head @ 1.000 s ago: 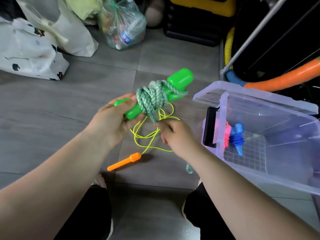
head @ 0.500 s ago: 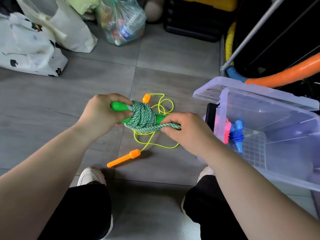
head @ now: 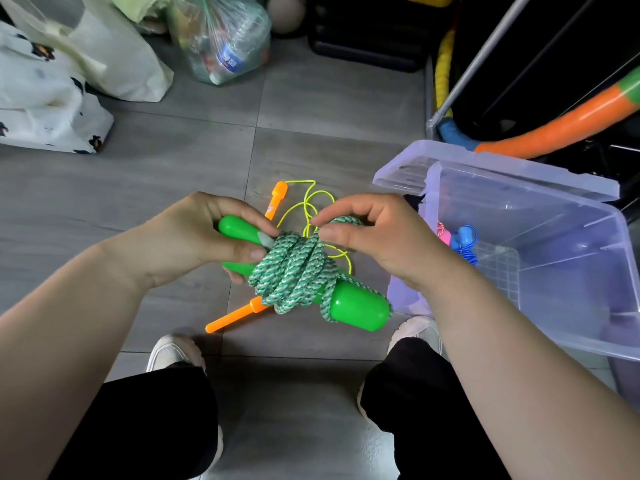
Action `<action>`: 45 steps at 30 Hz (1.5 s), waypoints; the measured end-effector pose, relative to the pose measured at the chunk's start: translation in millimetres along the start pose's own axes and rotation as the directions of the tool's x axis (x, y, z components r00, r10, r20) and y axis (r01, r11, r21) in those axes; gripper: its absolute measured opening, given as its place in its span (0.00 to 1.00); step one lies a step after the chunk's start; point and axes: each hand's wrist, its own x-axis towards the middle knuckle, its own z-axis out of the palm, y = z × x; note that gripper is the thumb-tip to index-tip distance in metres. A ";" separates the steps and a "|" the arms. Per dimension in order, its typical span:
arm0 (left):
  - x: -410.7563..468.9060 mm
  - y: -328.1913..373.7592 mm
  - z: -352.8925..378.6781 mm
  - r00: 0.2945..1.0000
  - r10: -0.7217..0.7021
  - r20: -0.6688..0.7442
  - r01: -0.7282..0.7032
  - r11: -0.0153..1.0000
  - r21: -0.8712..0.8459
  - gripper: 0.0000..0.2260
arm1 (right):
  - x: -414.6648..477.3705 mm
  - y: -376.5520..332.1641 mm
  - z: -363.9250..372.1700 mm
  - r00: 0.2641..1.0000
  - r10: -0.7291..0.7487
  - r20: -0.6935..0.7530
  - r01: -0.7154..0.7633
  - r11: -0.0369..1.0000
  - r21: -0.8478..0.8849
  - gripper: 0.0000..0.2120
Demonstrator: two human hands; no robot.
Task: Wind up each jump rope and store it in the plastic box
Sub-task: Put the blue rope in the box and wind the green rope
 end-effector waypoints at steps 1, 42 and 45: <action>0.0 0.2 1.3 1.000 0.011 0.006 -0.011 1.000 -0.021 0.24 | 0.3 0.8 0.5 1.000 0.016 0.009 -0.017 0.997 0.079 0.12; 10.1 -12.0 52.8 0.846 0.072 -0.528 -0.043 0.997 0.068 0.19 | 18.4 15.3 15.4 0.843 0.018 -0.538 0.045 0.994 0.103 0.18; 9.2 -11.0 55.3 0.821 0.211 -0.531 -0.136 0.975 0.176 0.21 | 19.9 13.4 16.0 0.819 0.091 -0.566 0.078 0.961 0.267 0.21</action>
